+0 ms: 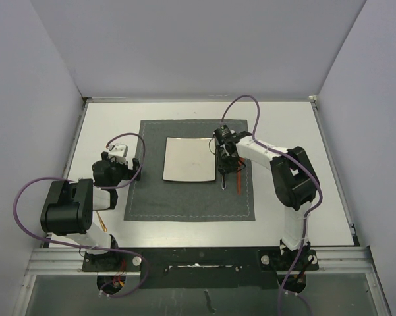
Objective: Set the dinner table for one person
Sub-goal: Adjust the knife on the napkin.
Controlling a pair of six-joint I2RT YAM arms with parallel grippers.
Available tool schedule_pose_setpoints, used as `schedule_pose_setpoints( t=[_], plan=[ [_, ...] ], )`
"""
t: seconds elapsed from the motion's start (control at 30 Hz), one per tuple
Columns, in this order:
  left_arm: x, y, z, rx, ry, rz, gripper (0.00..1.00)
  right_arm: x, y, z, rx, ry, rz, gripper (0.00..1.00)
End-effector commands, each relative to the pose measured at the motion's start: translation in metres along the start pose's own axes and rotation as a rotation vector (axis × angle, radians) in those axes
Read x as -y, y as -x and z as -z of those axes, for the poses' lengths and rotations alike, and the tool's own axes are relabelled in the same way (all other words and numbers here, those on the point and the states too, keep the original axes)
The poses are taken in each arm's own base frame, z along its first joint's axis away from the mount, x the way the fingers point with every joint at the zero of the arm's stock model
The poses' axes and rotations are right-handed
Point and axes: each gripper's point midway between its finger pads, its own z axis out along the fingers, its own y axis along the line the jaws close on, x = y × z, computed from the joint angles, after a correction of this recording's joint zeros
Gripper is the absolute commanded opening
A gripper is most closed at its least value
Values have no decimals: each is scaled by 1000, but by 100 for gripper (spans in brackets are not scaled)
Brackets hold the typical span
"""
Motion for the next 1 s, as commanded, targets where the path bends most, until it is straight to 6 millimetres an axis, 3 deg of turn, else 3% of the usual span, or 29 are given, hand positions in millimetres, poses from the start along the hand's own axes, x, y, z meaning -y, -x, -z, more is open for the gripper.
schedule_pose_setpoints(
  t=[0.0,0.27,0.5,0.67,0.97],
  plan=[
    [-1,15,-3,66,-4,-15,98,-7,10,2,41,29,18,28],
    [-1,16,-3,67,-5,-16,98,-3,6,-4,11,-2,34,26],
    [-1,16,-3,67,-4,-15,98,1,-1,-11,-21,-30,40,0],
    [-1,16,-3,66,-4,-15,98,3,0,-5,-16,-47,46,0],
    [-1,16,-3,67,-4,-16,98,4,11,24,25,-67,39,0]
  ],
)
